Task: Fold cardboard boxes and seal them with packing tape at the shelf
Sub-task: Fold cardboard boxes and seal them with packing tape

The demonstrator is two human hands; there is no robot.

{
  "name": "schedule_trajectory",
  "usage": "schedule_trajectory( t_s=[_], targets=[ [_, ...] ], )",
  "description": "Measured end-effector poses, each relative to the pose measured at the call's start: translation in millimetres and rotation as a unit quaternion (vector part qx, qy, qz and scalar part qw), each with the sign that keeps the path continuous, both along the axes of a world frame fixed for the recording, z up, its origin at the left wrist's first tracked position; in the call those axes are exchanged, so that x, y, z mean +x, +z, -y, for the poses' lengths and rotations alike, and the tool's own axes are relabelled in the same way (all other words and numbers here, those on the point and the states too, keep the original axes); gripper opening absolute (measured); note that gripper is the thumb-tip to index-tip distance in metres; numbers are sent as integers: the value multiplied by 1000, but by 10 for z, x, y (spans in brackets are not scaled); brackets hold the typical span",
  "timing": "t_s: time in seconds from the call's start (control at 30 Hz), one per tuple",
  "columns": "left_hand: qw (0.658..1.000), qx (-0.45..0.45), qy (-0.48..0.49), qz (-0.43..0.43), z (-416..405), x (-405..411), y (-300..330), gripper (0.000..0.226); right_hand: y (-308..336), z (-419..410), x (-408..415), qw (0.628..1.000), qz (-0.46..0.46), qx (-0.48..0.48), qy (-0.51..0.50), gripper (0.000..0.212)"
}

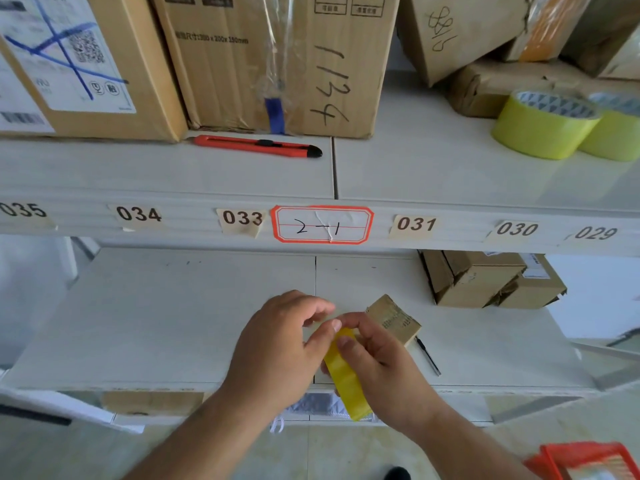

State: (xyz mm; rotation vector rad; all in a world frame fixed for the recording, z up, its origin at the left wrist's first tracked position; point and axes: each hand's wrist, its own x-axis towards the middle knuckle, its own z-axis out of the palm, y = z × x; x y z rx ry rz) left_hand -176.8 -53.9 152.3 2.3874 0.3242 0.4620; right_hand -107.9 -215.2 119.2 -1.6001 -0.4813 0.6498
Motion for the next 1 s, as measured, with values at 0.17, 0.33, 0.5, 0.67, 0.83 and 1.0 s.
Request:
schedule_trajectory(
  t_s=[0.17, 0.33, 0.5, 0.67, 0.83, 1.0],
  targets=[
    [998, -55, -1, 5, 16, 19, -26, 9, -35, 5, -9, 1000, -2, -20, 0, 31],
    [998, -68, -6, 17, 6, -14, -21, 15, -59, 52, -48, 999, -2, -26, 37, 28],
    [993, -121, -19, -4, -99, 6, -47, 17, -22, 79, -25, 996, -10, -45, 74, 57],
    [965, -249, 82, 7, -151, 68, -228, 22, -113, 29, -87, 995, -41, 3, 85, 66],
    [901, -327, 285, 21, -122, -68, -590, 11, -290, -131, -121, 994, -92, 36, 44, 61],
    [800, -545, 207, -140, 131, -142, -703, 54, -561, -375, -100, 995, -85, -16, 39, 53]
  ],
)
